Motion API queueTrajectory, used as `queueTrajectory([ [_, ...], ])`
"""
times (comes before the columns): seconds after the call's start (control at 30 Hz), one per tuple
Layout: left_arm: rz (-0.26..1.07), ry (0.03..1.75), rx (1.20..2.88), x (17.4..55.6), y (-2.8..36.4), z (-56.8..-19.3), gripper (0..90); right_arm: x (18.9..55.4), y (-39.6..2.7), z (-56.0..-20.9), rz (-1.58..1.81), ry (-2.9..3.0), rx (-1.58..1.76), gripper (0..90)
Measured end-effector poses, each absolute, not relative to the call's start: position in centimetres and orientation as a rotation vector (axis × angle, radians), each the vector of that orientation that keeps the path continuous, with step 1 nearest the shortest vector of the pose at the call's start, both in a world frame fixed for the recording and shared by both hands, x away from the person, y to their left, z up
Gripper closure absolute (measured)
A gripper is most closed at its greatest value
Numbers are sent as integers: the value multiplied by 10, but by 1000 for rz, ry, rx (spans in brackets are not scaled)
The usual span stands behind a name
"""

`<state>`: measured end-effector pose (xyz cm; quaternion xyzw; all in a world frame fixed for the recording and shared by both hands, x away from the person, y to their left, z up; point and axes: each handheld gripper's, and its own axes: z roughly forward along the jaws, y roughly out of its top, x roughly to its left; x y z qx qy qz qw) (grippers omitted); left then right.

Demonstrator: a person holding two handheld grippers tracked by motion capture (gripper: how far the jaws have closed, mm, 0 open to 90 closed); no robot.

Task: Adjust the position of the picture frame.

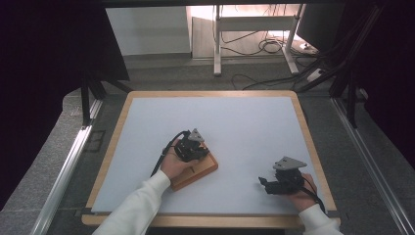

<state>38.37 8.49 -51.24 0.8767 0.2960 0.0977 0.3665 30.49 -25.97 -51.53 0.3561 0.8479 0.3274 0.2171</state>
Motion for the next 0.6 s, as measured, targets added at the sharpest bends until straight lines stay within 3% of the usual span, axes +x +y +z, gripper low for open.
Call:
queueTrajectory([
  [0.13,243,746,2233,382,90,-510,820,305,-260,-516,901,2354,977,169],
  [0.3,289,751,2204,370,118,-499,571,304,-260,-515,899,2351,980,169],
  [0.6,309,893,2154,365,171,-505,398,304,-259,-517,890,2354,982,169],
])
